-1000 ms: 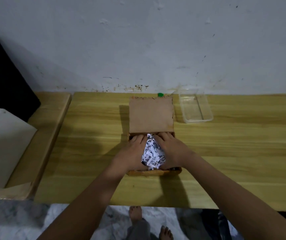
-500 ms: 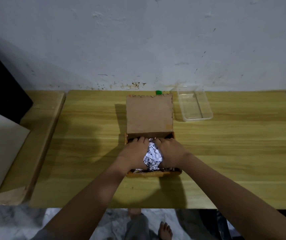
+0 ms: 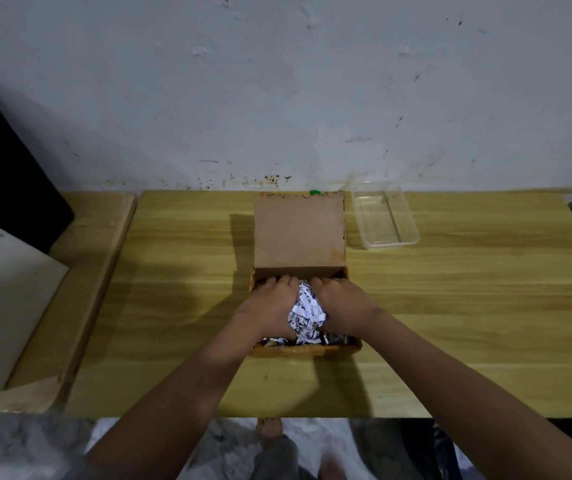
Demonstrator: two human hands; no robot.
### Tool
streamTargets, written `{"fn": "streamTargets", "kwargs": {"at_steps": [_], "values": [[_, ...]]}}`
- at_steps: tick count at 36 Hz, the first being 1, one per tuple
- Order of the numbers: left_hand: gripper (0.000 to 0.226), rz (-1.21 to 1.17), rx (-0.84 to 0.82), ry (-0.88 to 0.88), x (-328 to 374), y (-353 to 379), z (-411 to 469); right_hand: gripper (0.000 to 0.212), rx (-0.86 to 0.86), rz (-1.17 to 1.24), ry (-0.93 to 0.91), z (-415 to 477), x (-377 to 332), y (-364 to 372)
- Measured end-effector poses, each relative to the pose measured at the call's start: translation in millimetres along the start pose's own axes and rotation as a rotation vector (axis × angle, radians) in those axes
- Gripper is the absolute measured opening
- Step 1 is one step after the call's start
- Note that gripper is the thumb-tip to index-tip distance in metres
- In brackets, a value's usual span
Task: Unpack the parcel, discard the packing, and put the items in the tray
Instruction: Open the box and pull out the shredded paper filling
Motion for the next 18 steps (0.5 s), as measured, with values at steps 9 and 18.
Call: {"fn": "streamTargets", "kwargs": {"at_steps": [9, 18], "values": [[0.077, -0.032, -0.031, -0.059, 4, -4, -6, 0.036, -0.035, -0.054, 0.107, 2, -6, 0], [0.077, -0.074, -0.034, -0.071, 6, -3, -3, 0.038, -0.125, 0.116, 0.180, 1, -3, 1]]}}
Point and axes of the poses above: each hand's wrist, its own z-axis towards the middle knuckle, its own y-axis out of the palm, x = y × z, the point moved 5 cm from there along z, towards the middle knuckle, and after that the axes turned 7 degrees about -x, right-handed, at the moved point
